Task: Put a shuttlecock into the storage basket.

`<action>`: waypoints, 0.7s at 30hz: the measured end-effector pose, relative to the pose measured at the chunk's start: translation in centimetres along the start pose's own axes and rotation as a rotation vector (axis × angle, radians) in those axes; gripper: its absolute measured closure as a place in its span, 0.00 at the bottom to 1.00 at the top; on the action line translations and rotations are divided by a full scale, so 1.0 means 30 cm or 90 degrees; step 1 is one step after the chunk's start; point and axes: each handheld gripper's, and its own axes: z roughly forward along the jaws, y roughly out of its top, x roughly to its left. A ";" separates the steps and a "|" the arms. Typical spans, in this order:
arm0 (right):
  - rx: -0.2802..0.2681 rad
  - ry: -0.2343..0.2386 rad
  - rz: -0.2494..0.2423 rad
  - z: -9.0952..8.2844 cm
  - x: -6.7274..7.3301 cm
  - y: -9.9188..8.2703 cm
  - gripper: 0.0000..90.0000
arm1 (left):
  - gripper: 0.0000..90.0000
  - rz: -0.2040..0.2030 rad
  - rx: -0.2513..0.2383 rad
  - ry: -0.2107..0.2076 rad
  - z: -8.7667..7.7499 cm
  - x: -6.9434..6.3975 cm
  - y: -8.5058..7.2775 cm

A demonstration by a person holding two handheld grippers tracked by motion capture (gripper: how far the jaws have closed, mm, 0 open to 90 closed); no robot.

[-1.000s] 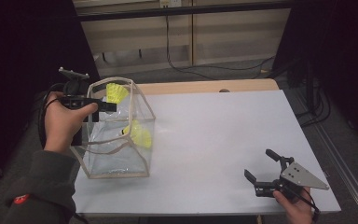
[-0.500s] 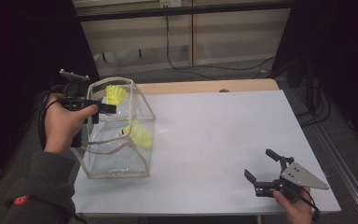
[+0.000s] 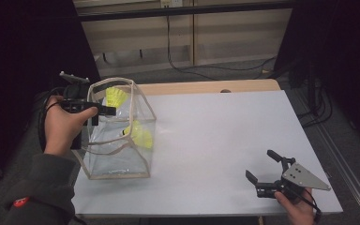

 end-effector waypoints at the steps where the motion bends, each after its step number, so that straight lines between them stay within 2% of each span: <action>1: 0.000 0.000 0.000 0.000 0.000 0.000 0.01 | 0.72 0.000 -0.002 0.001 0.001 0.001 -0.001; 21: 0.000 -0.001 -0.004 0.000 -0.002 -0.001 0.01 | 0.72 0.001 0.009 0.001 0.021 0.010 -0.016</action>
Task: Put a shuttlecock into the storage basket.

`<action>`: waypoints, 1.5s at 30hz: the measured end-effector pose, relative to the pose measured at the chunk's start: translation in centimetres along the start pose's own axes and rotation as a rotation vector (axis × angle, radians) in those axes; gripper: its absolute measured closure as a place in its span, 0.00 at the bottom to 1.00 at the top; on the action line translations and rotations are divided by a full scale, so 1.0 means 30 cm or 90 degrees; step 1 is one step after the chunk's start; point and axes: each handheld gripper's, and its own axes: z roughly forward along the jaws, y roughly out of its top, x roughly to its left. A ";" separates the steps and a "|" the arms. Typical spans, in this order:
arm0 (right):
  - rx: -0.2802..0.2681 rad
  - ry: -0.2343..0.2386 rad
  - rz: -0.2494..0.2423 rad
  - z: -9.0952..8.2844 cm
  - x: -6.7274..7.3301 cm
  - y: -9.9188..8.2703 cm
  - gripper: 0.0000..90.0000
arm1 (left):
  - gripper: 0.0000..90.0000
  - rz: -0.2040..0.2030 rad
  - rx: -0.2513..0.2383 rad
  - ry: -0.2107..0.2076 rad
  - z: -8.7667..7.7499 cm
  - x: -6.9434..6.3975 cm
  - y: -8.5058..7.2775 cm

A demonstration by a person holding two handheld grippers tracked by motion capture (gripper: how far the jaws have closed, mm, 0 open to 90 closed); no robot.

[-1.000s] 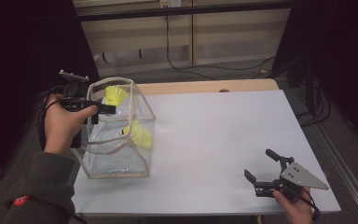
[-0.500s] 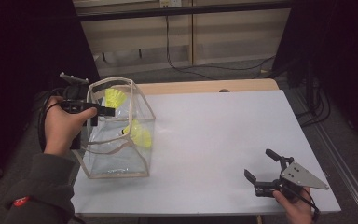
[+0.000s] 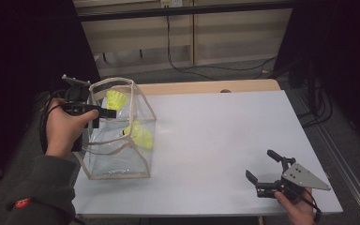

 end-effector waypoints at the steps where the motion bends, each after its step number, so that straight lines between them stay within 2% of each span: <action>1: 0.001 0.001 0.001 0.000 0.000 0.000 0.01 | 0.72 0.000 0.000 0.000 0.001 0.001 -0.001; 45: -0.001 0.002 0.002 0.000 0.002 0.001 0.01 | 0.72 -0.004 0.021 0.006 0.036 0.030 -0.043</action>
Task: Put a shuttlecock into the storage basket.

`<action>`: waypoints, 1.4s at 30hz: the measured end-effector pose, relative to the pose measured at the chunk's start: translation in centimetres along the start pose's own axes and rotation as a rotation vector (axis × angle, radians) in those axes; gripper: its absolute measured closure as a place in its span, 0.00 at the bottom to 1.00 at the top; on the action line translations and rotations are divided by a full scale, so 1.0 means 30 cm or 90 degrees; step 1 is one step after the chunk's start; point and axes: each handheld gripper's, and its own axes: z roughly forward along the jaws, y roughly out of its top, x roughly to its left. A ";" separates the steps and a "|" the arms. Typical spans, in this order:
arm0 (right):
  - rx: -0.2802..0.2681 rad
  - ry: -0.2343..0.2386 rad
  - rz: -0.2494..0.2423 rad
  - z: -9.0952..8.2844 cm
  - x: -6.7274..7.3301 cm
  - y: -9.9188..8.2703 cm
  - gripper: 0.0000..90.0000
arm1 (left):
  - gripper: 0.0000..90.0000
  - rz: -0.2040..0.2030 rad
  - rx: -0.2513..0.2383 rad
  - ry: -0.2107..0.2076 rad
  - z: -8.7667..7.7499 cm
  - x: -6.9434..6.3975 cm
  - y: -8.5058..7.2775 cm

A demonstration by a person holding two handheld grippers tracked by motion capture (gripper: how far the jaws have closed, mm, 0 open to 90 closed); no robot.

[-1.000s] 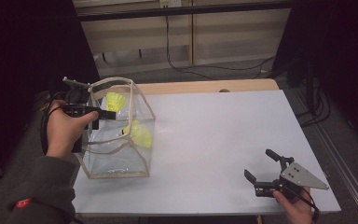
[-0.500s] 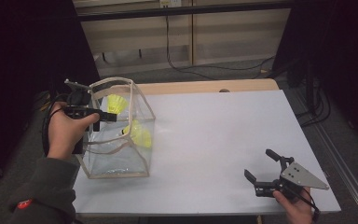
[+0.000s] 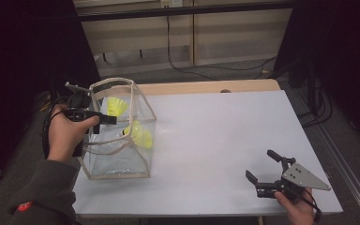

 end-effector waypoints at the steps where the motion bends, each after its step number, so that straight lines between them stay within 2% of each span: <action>1: 0.001 -0.001 0.000 0.000 0.000 0.000 0.01 | 0.72 0.000 -0.002 0.001 0.001 0.001 -0.002; 4: -0.001 0.000 0.000 0.000 0.000 0.001 0.01 | 0.71 0.009 -0.003 0.002 0.000 0.006 -0.005; 6: -0.001 -0.001 -0.001 0.000 0.000 0.001 0.01 | 0.63 0.011 -0.002 0.006 -0.003 0.008 -0.005; 8: -0.001 -0.001 0.000 0.000 0.000 0.000 0.01 | 0.65 0.013 0.007 0.005 -0.007 0.008 -0.005; 11: 0.000 0.000 0.000 0.001 0.001 0.000 0.01 | 0.61 0.015 0.009 0.005 -0.014 0.002 -0.002; 18: -0.001 -0.001 0.000 0.001 0.001 0.000 0.01 | 0.56 0.023 -0.003 -0.002 -0.027 -0.020 0.014; 25: -0.002 -0.001 -0.004 -0.001 -0.001 0.002 0.01 | 0.45 0.033 -0.015 -0.017 -0.038 -0.048 0.023; 28: -0.001 -0.001 -0.001 -0.002 -0.002 0.001 0.01 | 0.42 0.037 -0.021 -0.035 -0.043 -0.058 0.023; 31: -0.002 -0.001 -0.003 -0.001 -0.001 0.001 0.01 | 0.39 0.040 -0.026 -0.040 -0.047 -0.066 0.023; 42: -0.001 -0.002 -0.003 -0.001 -0.001 0.002 0.01 | 0.26 0.067 -0.046 -0.069 -0.061 -0.113 0.022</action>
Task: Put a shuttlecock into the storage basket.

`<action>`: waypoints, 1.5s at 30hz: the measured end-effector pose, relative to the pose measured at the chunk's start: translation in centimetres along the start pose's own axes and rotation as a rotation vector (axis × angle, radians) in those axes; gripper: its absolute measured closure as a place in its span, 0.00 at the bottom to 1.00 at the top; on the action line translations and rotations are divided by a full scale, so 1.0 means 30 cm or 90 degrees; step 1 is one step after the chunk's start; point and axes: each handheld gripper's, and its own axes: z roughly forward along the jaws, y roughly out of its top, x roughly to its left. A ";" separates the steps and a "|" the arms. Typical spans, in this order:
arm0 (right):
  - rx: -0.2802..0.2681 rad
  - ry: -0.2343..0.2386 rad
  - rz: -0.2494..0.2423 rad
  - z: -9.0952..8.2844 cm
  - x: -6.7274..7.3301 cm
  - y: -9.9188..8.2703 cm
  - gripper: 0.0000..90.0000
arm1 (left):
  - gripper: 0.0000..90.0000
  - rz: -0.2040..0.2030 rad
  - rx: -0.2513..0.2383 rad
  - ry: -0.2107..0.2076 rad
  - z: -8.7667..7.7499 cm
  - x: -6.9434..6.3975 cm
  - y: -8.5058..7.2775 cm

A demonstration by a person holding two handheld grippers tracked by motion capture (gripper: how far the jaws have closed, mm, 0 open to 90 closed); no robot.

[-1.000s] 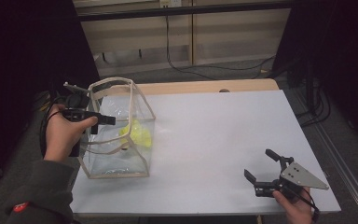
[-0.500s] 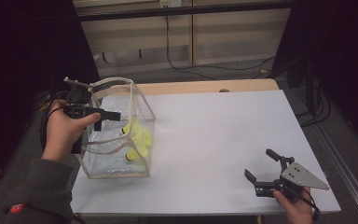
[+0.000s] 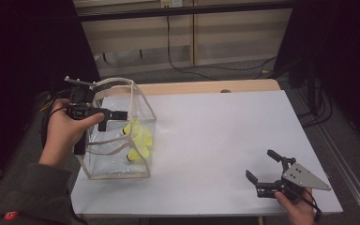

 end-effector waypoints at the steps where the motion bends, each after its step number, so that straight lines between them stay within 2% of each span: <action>1: 0.000 0.000 0.001 0.000 0.000 0.000 0.01 | 0.24 0.004 -0.003 0.001 0.001 -0.003 0.001; 7: 0.000 0.000 -0.001 0.000 0.000 0.000 0.01 | 0.22 0.013 -0.009 -0.005 0.009 -0.020 0.007; 21: -0.002 0.001 0.000 -0.003 0.000 0.002 0.01 | 0.20 0.054 -0.010 -0.031 0.030 -0.089 0.017; 45: -0.003 -0.001 -0.003 -0.008 -0.002 0.005 0.01 | 0.17 0.110 -0.009 -0.098 0.093 -0.192 0.009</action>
